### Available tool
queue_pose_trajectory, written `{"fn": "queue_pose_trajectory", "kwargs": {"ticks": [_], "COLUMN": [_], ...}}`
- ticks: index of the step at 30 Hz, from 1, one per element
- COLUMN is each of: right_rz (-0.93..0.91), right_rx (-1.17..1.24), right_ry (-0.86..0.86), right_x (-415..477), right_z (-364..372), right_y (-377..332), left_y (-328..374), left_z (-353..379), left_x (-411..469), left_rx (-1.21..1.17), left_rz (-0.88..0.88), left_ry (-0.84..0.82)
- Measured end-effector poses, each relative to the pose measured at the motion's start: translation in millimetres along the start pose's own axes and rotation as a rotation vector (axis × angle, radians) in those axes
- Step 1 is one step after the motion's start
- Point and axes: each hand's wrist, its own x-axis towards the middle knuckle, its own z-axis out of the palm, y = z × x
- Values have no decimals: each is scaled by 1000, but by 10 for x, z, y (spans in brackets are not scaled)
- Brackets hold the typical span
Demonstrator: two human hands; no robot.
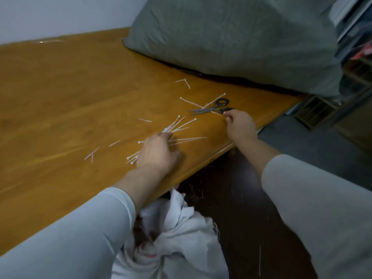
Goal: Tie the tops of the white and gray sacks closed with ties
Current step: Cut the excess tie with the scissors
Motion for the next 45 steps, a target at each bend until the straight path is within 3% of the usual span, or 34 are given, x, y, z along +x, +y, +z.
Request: {"fn": "queue_pose_trajectory", "kwargs": {"ticks": [9,14,18,23,27,34,38,45], "right_rz": [-112,-99,-196,-267,-175,-116,-77,72], "right_rx": [-332,-439,-567,-451,-388,-123,109,351], "right_ry": [-247,-332,-340,-300,-299,-372,-417,-530], "right_x": [858,1055,1052,925,794,111,-607,-1990], "right_z": [65,101,50,-96,-307,-494,-379,-10], "right_y": [137,108,117,194,236,173,77,-94], "left_y": [210,332,350,360,395,197,-44,-861], "left_z": [289,362,359,329,258,72,-33,88], "left_x": [505,635,641,570,472,-8,-493,-1283], "left_rx": [342,377,359,279,174,-242,-420,-482], "left_rz": [57,28,-8,-35,-52,-145,-156,-296], "left_ry": [-184,-192,-170,-132,-73,157,130,-11]}}
